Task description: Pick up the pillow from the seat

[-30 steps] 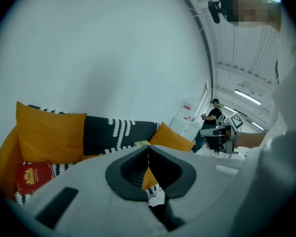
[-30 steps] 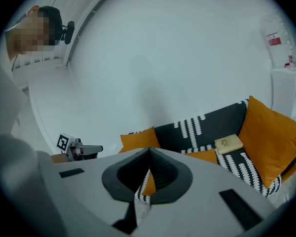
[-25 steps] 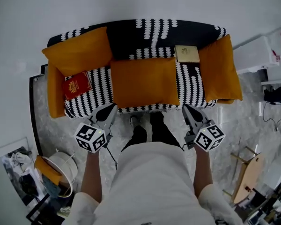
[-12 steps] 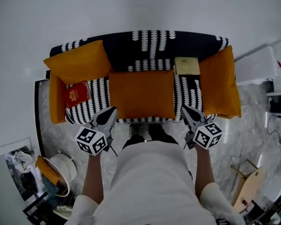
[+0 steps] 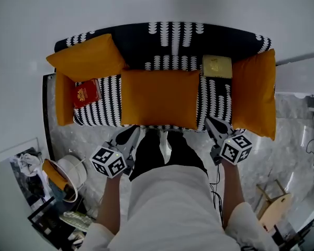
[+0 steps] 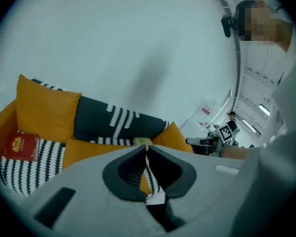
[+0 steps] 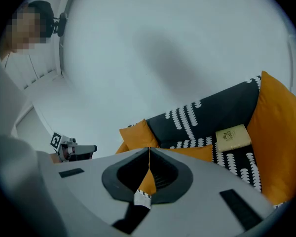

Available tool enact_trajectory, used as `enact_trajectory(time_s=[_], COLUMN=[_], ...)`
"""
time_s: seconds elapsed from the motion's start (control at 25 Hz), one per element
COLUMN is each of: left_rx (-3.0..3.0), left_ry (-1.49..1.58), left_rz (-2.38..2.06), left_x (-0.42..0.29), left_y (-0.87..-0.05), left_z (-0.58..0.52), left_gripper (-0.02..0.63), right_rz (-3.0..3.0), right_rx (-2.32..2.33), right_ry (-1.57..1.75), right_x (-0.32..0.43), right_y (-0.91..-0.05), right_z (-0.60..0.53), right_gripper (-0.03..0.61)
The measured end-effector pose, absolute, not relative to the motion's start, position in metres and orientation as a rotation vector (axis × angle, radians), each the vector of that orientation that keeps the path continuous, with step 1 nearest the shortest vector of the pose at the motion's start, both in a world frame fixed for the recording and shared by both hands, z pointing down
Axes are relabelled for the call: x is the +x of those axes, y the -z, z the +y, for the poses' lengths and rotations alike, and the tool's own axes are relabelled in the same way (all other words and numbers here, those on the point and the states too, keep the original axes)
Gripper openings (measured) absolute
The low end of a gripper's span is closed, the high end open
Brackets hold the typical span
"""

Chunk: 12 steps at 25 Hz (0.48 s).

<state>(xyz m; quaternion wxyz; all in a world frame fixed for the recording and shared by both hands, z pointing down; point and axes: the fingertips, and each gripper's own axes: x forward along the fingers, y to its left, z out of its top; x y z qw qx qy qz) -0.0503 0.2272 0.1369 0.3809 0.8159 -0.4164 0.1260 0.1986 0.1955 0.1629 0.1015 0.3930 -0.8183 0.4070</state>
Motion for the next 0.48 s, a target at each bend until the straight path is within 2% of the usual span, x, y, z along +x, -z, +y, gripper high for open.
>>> enact_trajectory(time_s=[0.48], left_rx=[2.046], left_ry=[-0.352], left_rz=[-0.921], left_x=[-0.030], left_y=[-0.207], left_z=[0.191], left_gripper=[0.012], right_rz=[-2.360], right_rx=[1.142], right_ry=[-1.271], right_x=[0.194], right_y=[-0.223], right_z=[0.174], right_gripper=[0.009])
